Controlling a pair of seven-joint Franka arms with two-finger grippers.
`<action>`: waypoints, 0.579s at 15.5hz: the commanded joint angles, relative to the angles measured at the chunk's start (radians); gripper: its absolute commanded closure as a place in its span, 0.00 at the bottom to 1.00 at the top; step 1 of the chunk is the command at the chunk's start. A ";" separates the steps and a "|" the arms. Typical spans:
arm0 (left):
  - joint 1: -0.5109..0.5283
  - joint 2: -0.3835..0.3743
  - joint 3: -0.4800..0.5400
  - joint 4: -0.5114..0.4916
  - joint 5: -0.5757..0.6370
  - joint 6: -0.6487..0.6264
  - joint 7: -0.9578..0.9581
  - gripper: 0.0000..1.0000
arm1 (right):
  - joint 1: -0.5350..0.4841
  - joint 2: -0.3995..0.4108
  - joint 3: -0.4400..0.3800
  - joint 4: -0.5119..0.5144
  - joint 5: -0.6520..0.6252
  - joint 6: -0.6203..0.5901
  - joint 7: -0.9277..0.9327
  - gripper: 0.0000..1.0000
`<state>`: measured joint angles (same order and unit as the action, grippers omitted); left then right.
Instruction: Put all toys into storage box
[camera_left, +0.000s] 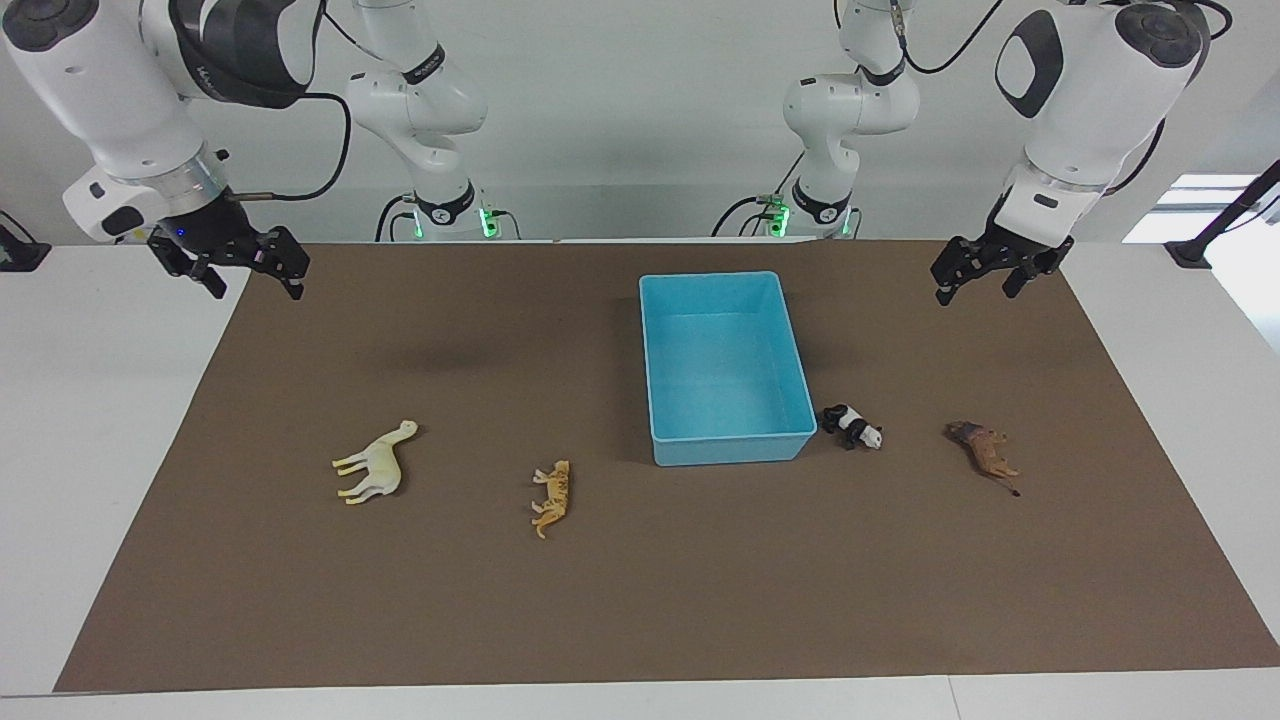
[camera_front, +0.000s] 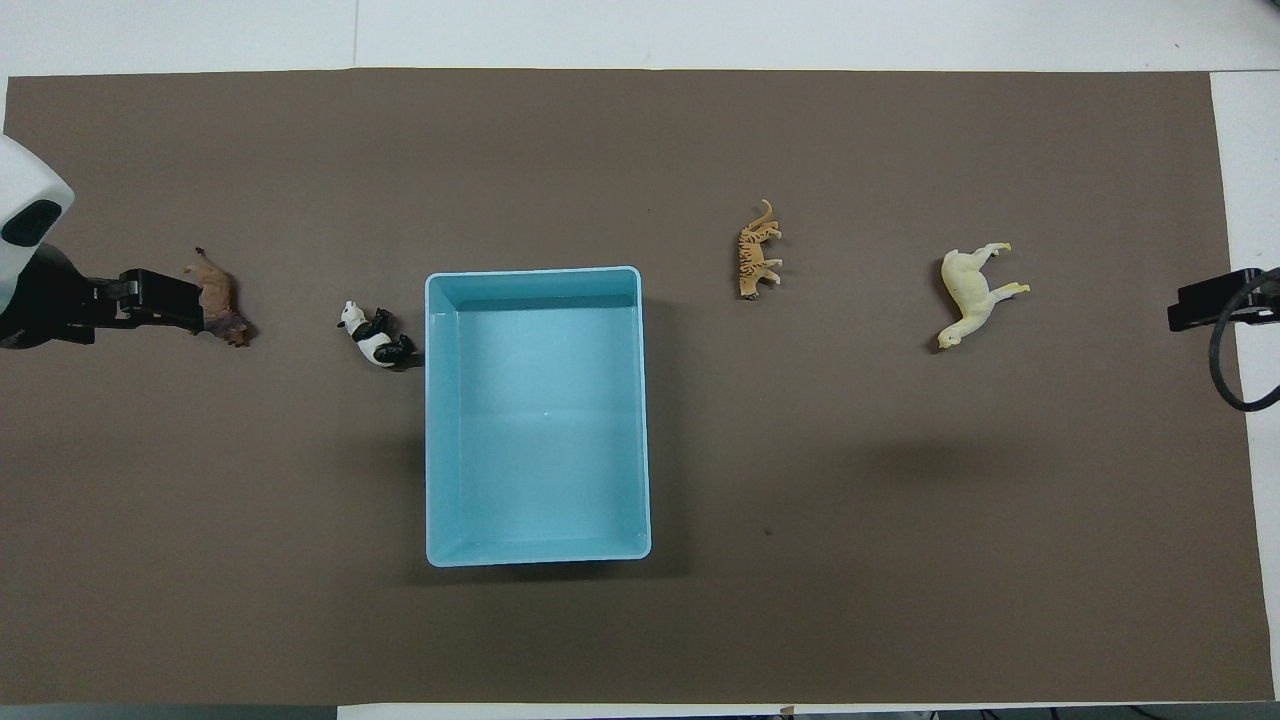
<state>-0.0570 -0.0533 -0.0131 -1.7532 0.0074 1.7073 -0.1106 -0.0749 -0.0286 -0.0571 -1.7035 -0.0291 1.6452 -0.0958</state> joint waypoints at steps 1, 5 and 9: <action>0.014 -0.025 -0.007 -0.022 -0.011 -0.009 0.008 0.00 | -0.013 -0.010 0.013 -0.007 -0.017 -0.005 -0.004 0.00; 0.014 -0.025 -0.007 -0.020 -0.011 -0.008 0.008 0.00 | -0.025 -0.011 0.011 -0.007 -0.017 -0.007 -0.002 0.00; 0.014 -0.025 -0.007 -0.020 -0.011 -0.008 0.008 0.00 | -0.028 -0.016 0.013 -0.008 -0.015 -0.010 -0.008 0.00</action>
<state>-0.0570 -0.0533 -0.0131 -1.7532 0.0074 1.7073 -0.1106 -0.0882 -0.0287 -0.0587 -1.7035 -0.0294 1.6452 -0.0958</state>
